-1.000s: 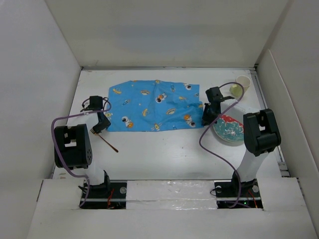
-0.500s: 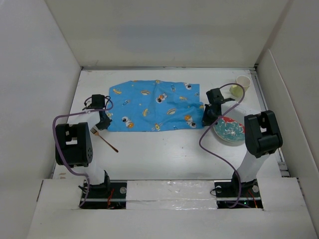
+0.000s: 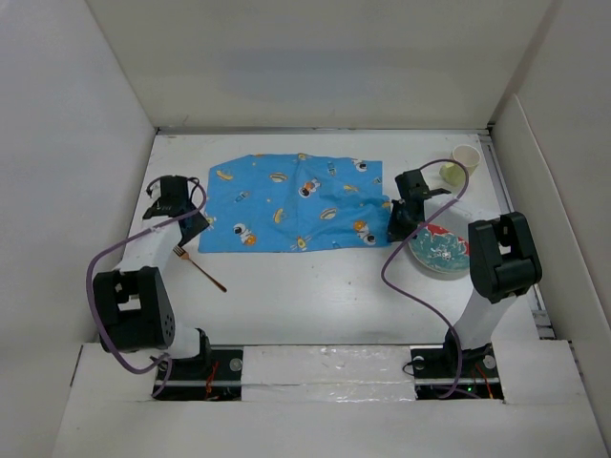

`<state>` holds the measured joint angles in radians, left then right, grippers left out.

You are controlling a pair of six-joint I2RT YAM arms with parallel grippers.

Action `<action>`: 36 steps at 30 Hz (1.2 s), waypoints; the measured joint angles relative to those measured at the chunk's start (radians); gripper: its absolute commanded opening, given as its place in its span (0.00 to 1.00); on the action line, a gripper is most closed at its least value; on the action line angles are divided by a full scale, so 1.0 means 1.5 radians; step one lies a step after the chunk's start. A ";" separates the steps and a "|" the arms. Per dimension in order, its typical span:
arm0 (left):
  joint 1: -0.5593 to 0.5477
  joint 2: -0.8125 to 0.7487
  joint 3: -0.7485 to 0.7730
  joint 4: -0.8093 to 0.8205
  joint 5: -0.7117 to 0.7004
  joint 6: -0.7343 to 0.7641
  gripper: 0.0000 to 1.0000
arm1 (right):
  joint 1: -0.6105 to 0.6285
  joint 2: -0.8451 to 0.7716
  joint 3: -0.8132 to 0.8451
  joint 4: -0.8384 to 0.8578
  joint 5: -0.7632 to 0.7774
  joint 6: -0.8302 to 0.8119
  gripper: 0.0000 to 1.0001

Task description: Set the dinner table for one person

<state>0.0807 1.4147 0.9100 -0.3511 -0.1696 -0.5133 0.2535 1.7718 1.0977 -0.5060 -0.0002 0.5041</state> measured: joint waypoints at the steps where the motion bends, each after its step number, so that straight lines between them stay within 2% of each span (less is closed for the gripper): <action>1: 0.000 0.000 0.000 0.003 0.010 0.001 0.41 | 0.000 0.000 0.000 0.000 0.000 -0.002 0.00; 10: -0.023 0.107 -0.011 0.002 0.029 0.007 0.40 | -0.003 0.000 -0.001 0.003 -0.012 -0.008 0.00; 15: -0.023 0.121 -0.014 0.016 0.018 0.011 0.36 | -0.003 0.000 -0.003 0.008 -0.020 -0.007 0.00; 18: -0.023 0.128 -0.013 0.027 0.003 0.014 0.29 | -0.003 -0.005 -0.010 0.013 -0.025 -0.007 0.00; 20: -0.023 0.134 -0.009 0.033 -0.009 0.016 0.14 | -0.003 -0.008 -0.013 0.014 -0.026 -0.007 0.00; 23: -0.023 0.147 0.002 0.043 -0.021 0.022 0.00 | -0.003 -0.012 -0.020 0.019 -0.031 -0.007 0.00; 30: -0.023 0.152 0.013 0.045 -0.020 0.024 0.00 | -0.003 -0.045 -0.030 0.023 -0.037 -0.006 0.00; 36: -0.023 0.080 0.050 -0.027 0.024 0.025 0.00 | 0.003 -0.167 -0.019 -0.006 -0.032 -0.009 0.00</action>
<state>0.0456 1.5349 0.9844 -0.3916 -0.1337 -0.4759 0.2581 1.5211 1.0698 -0.5152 -0.0475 0.4904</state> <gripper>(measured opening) 0.007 0.010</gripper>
